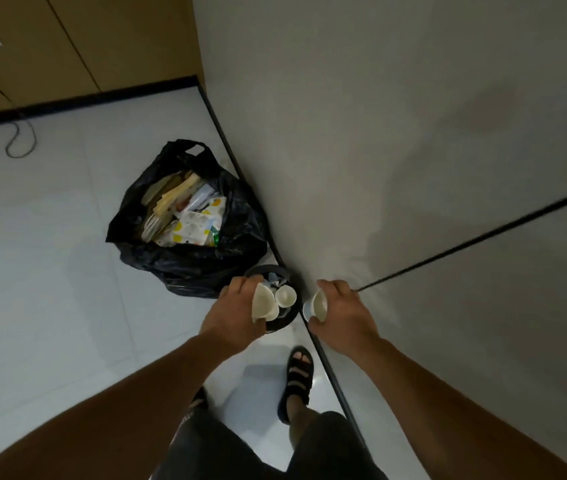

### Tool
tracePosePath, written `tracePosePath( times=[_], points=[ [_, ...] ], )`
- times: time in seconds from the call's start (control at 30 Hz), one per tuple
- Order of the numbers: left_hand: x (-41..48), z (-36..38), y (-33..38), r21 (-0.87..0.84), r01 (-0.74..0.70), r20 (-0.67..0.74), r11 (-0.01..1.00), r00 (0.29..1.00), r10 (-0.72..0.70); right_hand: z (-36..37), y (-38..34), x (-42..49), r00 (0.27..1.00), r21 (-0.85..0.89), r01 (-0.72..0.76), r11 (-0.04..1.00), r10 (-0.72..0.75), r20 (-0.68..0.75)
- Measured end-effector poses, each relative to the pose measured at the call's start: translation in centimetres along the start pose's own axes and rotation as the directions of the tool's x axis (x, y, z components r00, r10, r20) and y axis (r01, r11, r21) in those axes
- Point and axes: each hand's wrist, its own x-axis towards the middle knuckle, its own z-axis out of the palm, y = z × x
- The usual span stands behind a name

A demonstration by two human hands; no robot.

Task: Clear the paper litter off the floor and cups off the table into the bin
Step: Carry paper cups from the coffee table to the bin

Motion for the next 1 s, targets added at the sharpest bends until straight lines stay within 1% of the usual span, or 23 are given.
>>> tracePosePath(
  times=[0.1,0.23,0.3,0.37,0.5,0.6,0.7,0.8,0.83,0.93,1.0],
  points=[
    [4.0,5.7,-1.5,-0.081,0.090,-0.020,0.993,0.996,-0.092,2.9,2.7,5.3,1.000,0.010,0.025,1.000,-0.025,0.016],
    [8.8,14.7,-5.4,-0.142,0.170,0.006,0.975,0.985,-0.171,8.7,5.7,12.9,0.997,0.023,0.067,0.997,-0.068,0.039],
    [11.0,18.9,-7.8,-0.150,0.196,-0.003,0.969,0.980,-0.199,12.3,6.9,16.1,0.994,0.018,0.093,0.996,-0.094,0.060],
    [12.9,22.7,-9.8,-0.148,0.193,-0.025,0.970,0.980,-0.199,15.8,8.2,18.9,0.992,0.010,0.103,0.995,-0.103,0.074],
    [15.1,28.8,-13.1,-0.071,0.197,-0.052,0.978,0.978,-0.201,21.8,10.1,23.0,0.985,-0.019,0.129,0.992,-0.126,0.117],
    [16.0,31.8,-14.8,-0.021,0.206,-0.083,0.978,0.975,-0.207,24.7,11.0,25.5,0.977,-0.055,0.163,0.985,-0.153,0.150],
    [17.0,33.5,-16.0,0.034,0.225,-0.105,0.974,0.970,-0.220,26.3,11.6,27.0,0.972,-0.049,0.177,0.983,-0.167,0.166],
    [18.0,34.1,-17.2,0.007,0.286,-0.141,0.958,0.949,-0.282,27.4,12.0,27.9,0.962,-0.081,0.223,0.972,-0.206,0.177],
    [18.0,34.3,-17.5,0.017,0.284,-0.140,0.959,0.950,-0.279,27.8,12.1,28.0,0.957,-0.091,0.236,0.967,-0.215,0.192],
    [17.5,35.3,-18.5,0.163,0.215,-0.109,0.963,0.974,-0.199,28.8,12.5,28.4,0.944,-0.127,0.253,0.959,-0.216,0.251],
    [17.3,35.9,-19.0,0.210,0.197,-0.092,0.958,0.979,-0.181,29.3,12.9,28.5,0.937,-0.161,0.267,0.950,-0.217,0.274]
  ],
)
